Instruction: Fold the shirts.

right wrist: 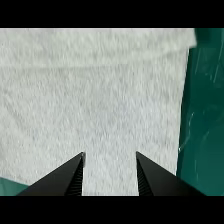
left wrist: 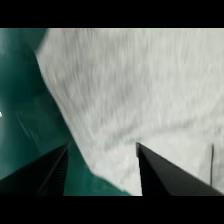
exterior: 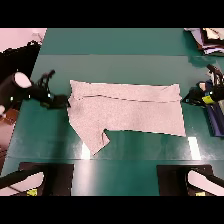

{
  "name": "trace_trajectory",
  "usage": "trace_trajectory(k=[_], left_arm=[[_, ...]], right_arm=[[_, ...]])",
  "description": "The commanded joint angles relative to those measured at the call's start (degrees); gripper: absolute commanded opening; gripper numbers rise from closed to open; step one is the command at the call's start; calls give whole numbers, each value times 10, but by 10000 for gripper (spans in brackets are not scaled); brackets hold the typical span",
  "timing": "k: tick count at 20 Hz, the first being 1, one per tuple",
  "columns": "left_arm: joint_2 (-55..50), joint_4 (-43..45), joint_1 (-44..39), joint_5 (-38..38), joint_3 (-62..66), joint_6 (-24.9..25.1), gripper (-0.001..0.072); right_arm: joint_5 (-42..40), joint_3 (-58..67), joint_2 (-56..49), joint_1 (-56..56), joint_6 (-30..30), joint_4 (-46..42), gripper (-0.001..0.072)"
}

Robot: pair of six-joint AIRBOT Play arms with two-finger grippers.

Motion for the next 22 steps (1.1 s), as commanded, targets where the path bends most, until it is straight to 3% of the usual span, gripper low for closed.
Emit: trace_trajectory(k=[1, 9, 15, 16, 17, 22], left_arm=[[64, -38, 3, -8, -134, -1, 484], [98, -220, 3, 105, -271, 55, 484], [98, -268, -39, 170, -298, 68, 481], [98, -277, -52, 174, -298, 68, 378], [98, -282, -62, 173, -295, 71, 53], [98, -269, -62, 125, -248, 86, 26]], right_arm=[[10, -61, 73, -4, -5, 1, 363], [12, -72, 136, -4, -5, 1, 363], [30, -72, 150, -5, -4, -2, 363], [38, -72, 150, -8, -4, -4, 363], [48, -72, 146, -16, -4, -4, 363], [87, -118, 123, -123, -5, -5, 369]])
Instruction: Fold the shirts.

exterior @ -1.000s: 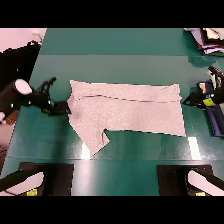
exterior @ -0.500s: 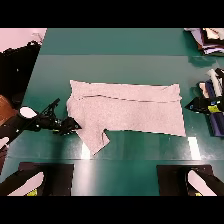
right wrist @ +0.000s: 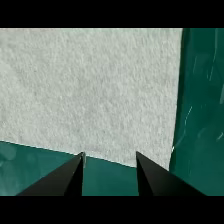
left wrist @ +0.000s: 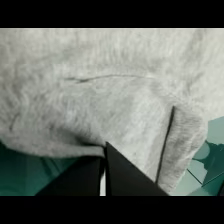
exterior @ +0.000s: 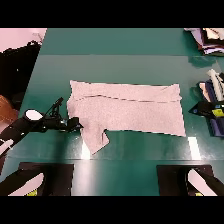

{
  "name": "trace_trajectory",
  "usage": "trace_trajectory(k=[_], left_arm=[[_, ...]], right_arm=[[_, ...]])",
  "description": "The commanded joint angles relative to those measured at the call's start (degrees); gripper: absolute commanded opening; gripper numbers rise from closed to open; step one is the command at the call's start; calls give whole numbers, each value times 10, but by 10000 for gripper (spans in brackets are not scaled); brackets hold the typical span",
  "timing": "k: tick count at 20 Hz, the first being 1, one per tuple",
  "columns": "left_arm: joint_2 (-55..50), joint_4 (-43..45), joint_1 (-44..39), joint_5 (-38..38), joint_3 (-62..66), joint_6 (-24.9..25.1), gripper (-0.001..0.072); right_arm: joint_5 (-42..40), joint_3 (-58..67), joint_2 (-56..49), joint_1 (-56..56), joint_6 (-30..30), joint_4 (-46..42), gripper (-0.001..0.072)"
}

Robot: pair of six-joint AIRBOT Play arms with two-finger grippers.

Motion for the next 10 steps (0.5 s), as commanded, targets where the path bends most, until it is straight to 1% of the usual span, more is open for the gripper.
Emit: trace_trajectory(k=[1, 2, 3, 5, 6, 7, 8, 10], left_arm=[[1, -3, -5, -32, 31, 14, 26], [1, -3, -5, -34, 38, 22, 26], [1, -3, -5, -34, 42, 28, 26], [1, -3, -5, -30, 43, 28, 26], [1, -3, -5, -29, 43, 28, 26], [1, -3, -5, -29, 43, 28, 26], [1, -3, -5, -29, 43, 28, 26], [1, -3, -5, -29, 43, 28, 26]], right_arm=[[19, -64, -7, -83, 0, -1, 399], [9, -105, -7, -115, 0, 0, 483], [-3, -142, -7, -143, 0, 6, 488], [-37, -208, -7, -194, -3, 47, 486], [-56, -233, -7, -212, -15, 72, 484], [-72, -251, -7, -221, -20, 93, 481], [-86, -265, -7, -225, -21, 109, 453], [-105, -278, -7, -216, -20, 109, 440]])
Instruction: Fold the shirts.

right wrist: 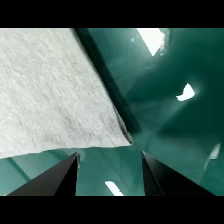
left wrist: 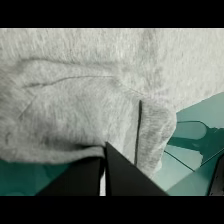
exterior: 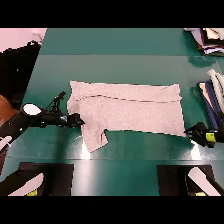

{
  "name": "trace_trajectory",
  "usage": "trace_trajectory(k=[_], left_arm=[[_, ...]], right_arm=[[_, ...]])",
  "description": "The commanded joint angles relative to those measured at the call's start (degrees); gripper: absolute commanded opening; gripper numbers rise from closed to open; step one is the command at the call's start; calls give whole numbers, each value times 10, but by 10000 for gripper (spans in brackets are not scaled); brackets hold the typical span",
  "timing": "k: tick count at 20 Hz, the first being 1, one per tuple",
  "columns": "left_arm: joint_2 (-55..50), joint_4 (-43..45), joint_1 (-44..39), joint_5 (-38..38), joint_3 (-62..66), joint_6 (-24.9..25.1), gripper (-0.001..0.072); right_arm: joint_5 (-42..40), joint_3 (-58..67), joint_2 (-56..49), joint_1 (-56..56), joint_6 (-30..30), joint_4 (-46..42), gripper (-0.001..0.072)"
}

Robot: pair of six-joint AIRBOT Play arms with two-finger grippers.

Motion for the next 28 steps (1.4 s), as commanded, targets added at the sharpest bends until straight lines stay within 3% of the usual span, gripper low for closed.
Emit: trace_trajectory(k=[1, 5, 6, 8, 10, 12, 16, 18, 21, 25, 28], left_arm=[[0, 0, 0, 0, 2, 2, 26], [0, 9, 0, 1, 2, 2, 26], [0, 15, 0, -1, 2, 2, 27], [0, 33, 0, -12, 2, 2, 26], [3, 54, 0, -39, 2, -3, 25], [31, 87, 0, -68, 2, -19, 24], [152, 210, 0, -130, -16, -106, 24], [209, 202, 0, -198, -39, -111, 25], [273, 156, 0, -290, -68, -159, 26], [283, 151, 0, -238, 2, -168, 25], [247, 170, 0, -159, 69, -163, 25]], right_arm=[[-46, -41, 0, -7, -5, 32, 440], [-86, -41, 0, 37, 7, 32, 430], [-96, -41, 0, 47, 10, 32, 395], [-105, -41, 0, 69, 10, 31, 153], [-100, -37, 0, 85, 4, 25, 15], [-69, -15, 2, 99, 4, -4, 14], [14, 30, 66, 138, 5, -109, 14], [73, 31, 114, 150, 7, -154, 14], [128, 31, 197, 143, 22, -195, 14], [133, 94, 247, 138, 26, -193, 13], [123, 163, 174, 185, 32, -193, 13]])
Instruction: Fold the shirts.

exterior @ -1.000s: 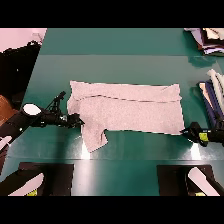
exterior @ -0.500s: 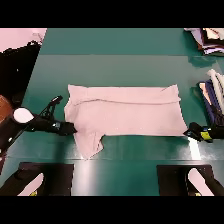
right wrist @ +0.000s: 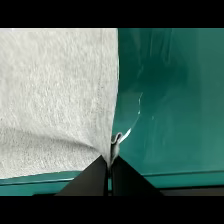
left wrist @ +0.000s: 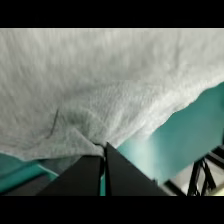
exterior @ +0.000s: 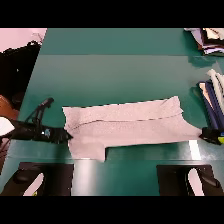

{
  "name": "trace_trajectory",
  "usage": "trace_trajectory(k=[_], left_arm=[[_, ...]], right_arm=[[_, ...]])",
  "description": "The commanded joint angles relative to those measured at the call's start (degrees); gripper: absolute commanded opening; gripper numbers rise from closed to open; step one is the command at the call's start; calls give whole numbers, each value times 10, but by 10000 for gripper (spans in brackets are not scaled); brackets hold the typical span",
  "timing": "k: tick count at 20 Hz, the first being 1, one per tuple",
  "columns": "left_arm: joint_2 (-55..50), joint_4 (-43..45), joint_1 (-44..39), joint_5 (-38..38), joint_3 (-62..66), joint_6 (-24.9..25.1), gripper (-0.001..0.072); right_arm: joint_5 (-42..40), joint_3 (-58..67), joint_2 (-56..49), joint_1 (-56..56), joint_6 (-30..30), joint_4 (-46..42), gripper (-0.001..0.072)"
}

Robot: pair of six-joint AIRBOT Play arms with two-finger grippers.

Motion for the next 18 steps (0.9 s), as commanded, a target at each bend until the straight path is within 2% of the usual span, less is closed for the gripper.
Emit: trace_trajectory(k=[1, 4, 7, 12, 13, 14, 15, 16, 17, 18], left_arm=[[-36, 26, 0, 70, 64, -3, 25], [-119, 32, 0, 137, 89, 24, 26], [-215, 32, 0, 187, 107, 43, 26], [-313, 32, 0, 259, 131, 54, 27], [-316, 32, 0, 270, 133, 52, 27], [-315, 31, 0, 278, 134, 47, 29], [-315, 32, 0, 277, 137, 40, 78], [-315, 32, 0, 276, 140, 35, 381], [-315, 32, 0, 272, 144, 34, 585], [-315, 33, 0, 262, 150, 36, 535]], right_arm=[[-13, 75, -68, 52, 10, -9, 13], [-64, 145, -194, 103, 28, -9, 14], [-79, 216, -318, 133, 32, -2, 15], [-103, 303, -469, 134, 5, 118, 17], [-106, 318, -491, 134, 2, 134, 31], [-104, 332, -509, 134, -7, 148, 154], [-102, 344, -524, 134, -10, 161, 293], [-102, 353, -536, 134, -13, 163, 311], [-101, 360, -544, 132, -29, 172, 311], [-94, 363, -547, 128, -36, 173, 311]])
